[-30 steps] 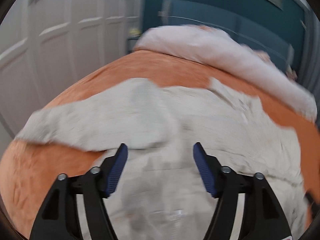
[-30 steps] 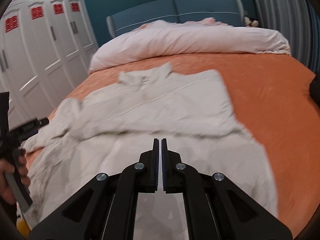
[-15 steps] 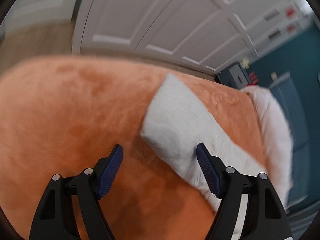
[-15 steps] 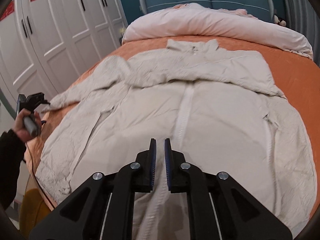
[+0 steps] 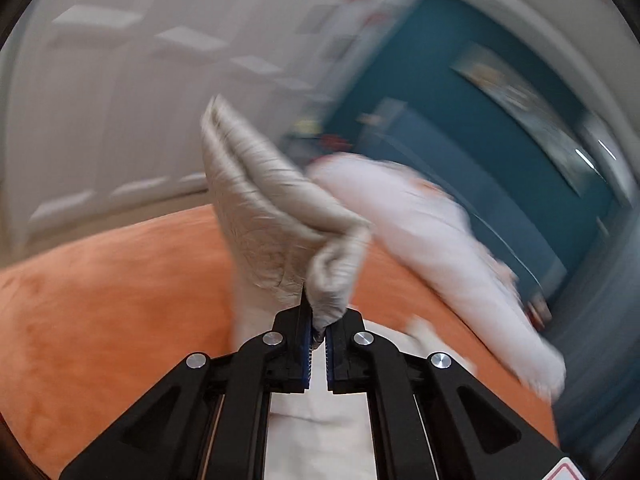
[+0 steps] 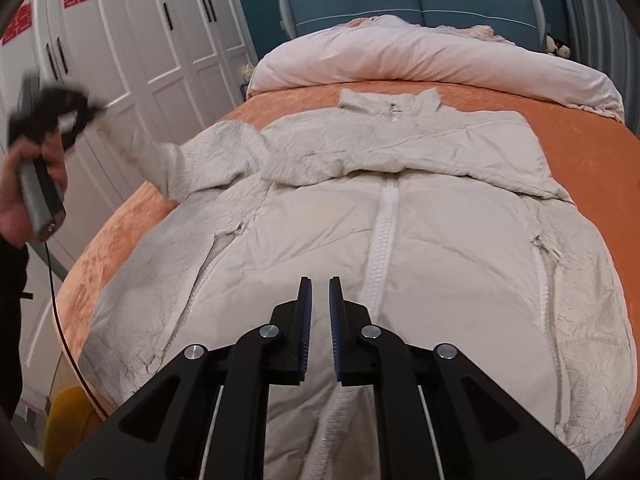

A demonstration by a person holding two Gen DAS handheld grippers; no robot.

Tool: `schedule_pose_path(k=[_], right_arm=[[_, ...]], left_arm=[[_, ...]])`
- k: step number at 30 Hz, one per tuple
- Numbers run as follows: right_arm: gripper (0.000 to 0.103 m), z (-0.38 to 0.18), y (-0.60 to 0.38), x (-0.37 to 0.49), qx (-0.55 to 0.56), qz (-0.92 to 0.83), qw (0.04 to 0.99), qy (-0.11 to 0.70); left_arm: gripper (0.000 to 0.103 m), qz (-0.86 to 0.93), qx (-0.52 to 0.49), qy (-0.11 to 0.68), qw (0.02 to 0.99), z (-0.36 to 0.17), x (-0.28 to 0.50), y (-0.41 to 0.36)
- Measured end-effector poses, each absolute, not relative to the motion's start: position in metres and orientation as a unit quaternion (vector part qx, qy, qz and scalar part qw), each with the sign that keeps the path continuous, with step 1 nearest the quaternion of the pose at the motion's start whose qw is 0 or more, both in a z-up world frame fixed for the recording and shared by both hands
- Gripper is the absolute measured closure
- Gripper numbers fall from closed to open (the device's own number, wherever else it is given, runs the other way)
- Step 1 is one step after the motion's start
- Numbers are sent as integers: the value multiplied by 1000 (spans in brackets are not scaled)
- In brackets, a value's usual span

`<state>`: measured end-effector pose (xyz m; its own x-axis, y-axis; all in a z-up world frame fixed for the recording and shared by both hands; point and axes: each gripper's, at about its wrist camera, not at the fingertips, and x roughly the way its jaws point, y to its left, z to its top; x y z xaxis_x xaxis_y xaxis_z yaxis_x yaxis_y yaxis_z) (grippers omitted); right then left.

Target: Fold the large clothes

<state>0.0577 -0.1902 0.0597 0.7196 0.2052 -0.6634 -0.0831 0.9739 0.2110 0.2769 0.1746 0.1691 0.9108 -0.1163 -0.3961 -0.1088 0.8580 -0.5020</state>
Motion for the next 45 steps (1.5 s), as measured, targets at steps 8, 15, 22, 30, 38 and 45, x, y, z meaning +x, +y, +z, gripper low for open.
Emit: schedule_pose_path(k=[8,15,22,30,38,45], right_arm=[[68,70,-254,45,102,19,935,340],[54,83,-310,66,102,-16,942,319],[45,92,-300,105,194,37,933,300],[27,108,-261,98,187,95,930,301],[17,74,-241,110,175,25,922,345],[32,28,-266,119,264,34,870,415]], left_arm=[[92,-202,-127,344,908,123,262,-75],[87,-209,-181,412,868,83,227,-63],[45,-172,-157,368,900,95,202,-29],[44,-192,-230,312,902,120,185,17],[37,-54,-241,331,911,105,214,105],[37,-20,-222,356,908,71,229,120]])
